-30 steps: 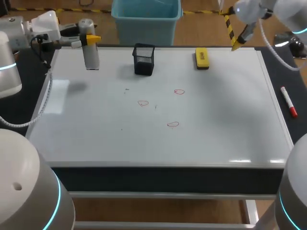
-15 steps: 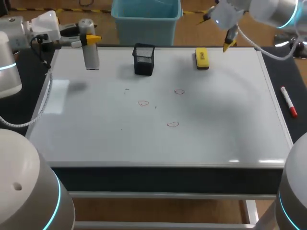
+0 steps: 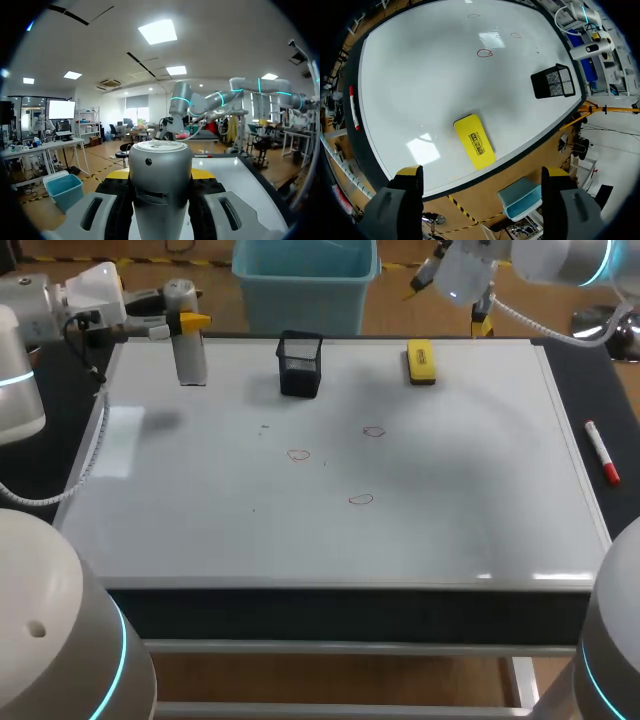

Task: Pick up the inspection probe, press it on each red-marked spot on the whiteboard one by one, put down the probe, pick up the eraser, and wipe off all the red marks.

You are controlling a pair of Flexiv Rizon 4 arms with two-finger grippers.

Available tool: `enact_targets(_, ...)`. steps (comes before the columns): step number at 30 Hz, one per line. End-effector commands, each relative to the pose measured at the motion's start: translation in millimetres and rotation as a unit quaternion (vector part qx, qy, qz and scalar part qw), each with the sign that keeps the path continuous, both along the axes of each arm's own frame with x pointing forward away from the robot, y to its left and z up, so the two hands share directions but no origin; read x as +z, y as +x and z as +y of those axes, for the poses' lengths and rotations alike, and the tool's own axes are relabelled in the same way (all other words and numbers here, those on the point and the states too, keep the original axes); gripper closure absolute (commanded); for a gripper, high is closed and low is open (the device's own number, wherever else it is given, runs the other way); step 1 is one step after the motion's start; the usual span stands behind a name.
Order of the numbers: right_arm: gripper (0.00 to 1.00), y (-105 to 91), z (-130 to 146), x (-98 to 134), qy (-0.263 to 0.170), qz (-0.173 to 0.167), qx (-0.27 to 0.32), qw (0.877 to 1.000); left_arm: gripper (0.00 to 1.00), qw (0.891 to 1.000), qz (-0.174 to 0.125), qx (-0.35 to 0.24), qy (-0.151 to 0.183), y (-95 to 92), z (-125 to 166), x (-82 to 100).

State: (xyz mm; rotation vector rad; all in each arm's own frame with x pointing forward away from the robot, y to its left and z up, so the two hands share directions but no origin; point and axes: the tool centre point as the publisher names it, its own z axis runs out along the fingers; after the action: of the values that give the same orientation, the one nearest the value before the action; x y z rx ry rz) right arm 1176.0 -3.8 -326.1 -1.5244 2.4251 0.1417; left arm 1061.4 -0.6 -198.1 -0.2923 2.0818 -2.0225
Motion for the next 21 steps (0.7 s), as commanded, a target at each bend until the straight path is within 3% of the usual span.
enact_targets(1,0.0,-1.8,4,-5,-0.032,0.035,0.017,0.999,1.0,1.0,-0.001,0.002,0.0,-1.0,-1,1.1)
enact_targets(6,0.0,-13.7,14,-21,-0.023,0.062,0.073,0.995,1.0,1.0,-0.001,0.002,0.0,-1.0,-1,1.1)
enact_targets(13,0.0,-19.7,22,-42,-0.064,0.073,0.159,0.982,1.0,1.0,-0.001,0.002,0.0,-1.0,-1,1.1)
enact_targets(21,0.0,-24.2,23,-59,-0.074,0.082,0.203,0.973,1.0,1.0,-0.001,0.002,0.0,-1.0,-1,1.1)
